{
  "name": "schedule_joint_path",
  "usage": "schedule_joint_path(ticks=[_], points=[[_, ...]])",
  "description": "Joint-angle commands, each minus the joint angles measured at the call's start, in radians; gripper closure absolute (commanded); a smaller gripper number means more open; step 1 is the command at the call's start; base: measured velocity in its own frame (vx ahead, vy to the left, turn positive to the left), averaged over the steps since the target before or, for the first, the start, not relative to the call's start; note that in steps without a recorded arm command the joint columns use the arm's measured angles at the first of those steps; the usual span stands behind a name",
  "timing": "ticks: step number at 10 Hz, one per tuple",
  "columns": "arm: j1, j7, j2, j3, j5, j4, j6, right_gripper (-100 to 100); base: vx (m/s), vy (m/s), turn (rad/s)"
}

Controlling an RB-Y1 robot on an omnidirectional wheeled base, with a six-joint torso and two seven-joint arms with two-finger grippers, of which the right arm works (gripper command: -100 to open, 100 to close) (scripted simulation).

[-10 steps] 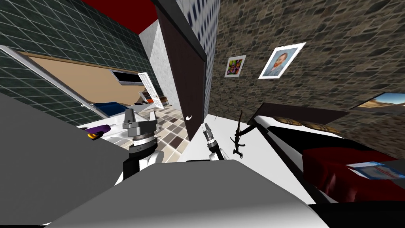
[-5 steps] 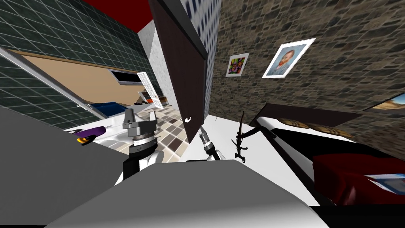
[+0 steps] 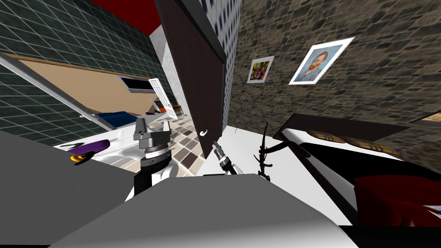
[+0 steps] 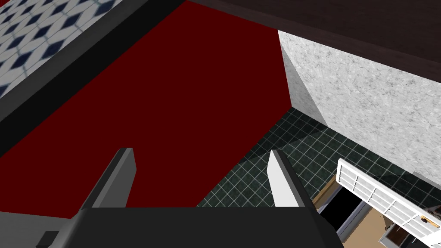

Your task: Push the door open

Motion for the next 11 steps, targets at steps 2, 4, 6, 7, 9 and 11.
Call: schedule_joint_path(ticks=[2,4,6,7,9,11], points=[[-0.027,-0.007,0.0,0.052,-0.003,0.067,-0.013,-100,0.134,-0.012,0.01],[-0.041,-0.011,-0.002,0.078,-0.005,0.099,-0.019,-100,0.125,0.0,0.01],[-0.055,-0.016,-0.005,0.103,-0.007,0.131,-0.025,-100,0.09,-0.018,0.008],[-0.068,-0.021,-0.007,0.128,-0.009,0.163,-0.031,-100,0.111,-0.015,0.015],[-0.088,-0.027,-0.01,0.163,-0.012,0.208,-0.04,-100,0.15,-0.019,0.014],[-0.113,-0.036,-0.014,0.209,-0.016,0.266,-0.051,-100,0.19,-0.02,0.014]])
